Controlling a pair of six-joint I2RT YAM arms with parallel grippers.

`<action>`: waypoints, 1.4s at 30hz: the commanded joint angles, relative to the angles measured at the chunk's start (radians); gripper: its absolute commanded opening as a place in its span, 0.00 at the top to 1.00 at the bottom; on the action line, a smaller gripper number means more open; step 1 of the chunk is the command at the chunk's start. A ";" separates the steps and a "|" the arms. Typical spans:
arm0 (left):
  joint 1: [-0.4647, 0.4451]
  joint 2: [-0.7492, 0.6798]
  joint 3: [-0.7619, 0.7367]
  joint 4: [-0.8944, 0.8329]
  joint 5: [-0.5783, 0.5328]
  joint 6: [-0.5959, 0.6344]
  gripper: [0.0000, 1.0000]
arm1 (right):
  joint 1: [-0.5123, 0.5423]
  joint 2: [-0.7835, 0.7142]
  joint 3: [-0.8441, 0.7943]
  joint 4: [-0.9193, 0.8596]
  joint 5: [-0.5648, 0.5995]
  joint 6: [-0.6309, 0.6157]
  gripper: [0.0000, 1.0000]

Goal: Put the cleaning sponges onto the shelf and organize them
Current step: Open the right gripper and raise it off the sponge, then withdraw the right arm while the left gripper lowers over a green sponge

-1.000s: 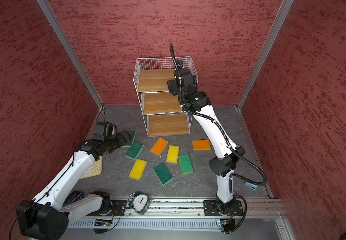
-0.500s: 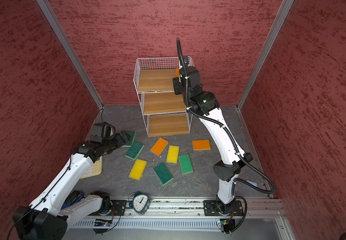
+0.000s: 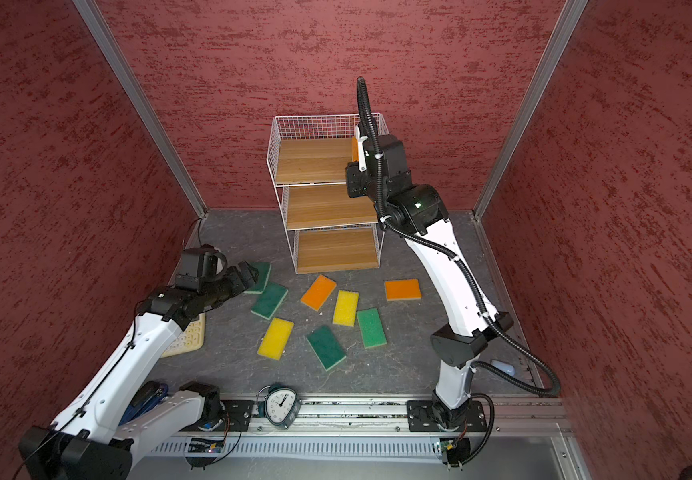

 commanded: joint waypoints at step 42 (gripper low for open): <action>-0.091 0.102 -0.146 -0.026 -0.069 0.149 0.01 | -0.347 -0.670 -1.254 0.307 -0.428 0.338 0.22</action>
